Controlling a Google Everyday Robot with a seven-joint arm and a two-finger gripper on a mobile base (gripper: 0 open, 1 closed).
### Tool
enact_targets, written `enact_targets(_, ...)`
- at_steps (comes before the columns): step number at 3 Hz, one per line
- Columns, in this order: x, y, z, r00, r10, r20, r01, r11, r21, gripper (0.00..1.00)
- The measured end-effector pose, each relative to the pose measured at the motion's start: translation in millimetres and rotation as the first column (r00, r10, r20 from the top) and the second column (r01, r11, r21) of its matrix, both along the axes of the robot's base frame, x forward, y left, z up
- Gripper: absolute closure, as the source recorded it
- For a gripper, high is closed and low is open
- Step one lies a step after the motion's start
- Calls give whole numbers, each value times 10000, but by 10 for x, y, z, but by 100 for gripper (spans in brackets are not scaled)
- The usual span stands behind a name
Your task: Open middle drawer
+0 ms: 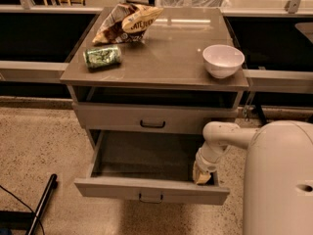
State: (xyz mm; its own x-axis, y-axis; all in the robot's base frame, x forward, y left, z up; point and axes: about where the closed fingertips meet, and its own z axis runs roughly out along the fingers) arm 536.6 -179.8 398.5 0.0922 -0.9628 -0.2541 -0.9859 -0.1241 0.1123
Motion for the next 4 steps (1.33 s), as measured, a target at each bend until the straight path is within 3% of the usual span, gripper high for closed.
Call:
enact_targets(1,-4,1,-2,10000,3,-8,-3,10000,1,25)
enact_targets(2,-4,1,-3,10000,3,-7,-3,10000,3,0)
enact_targets(3,-14,1,-6,10000,-17,7,17,10000,34,0)
enact_targets(4,-50,-10,36,9975,-631,326,623,9977,258,0)
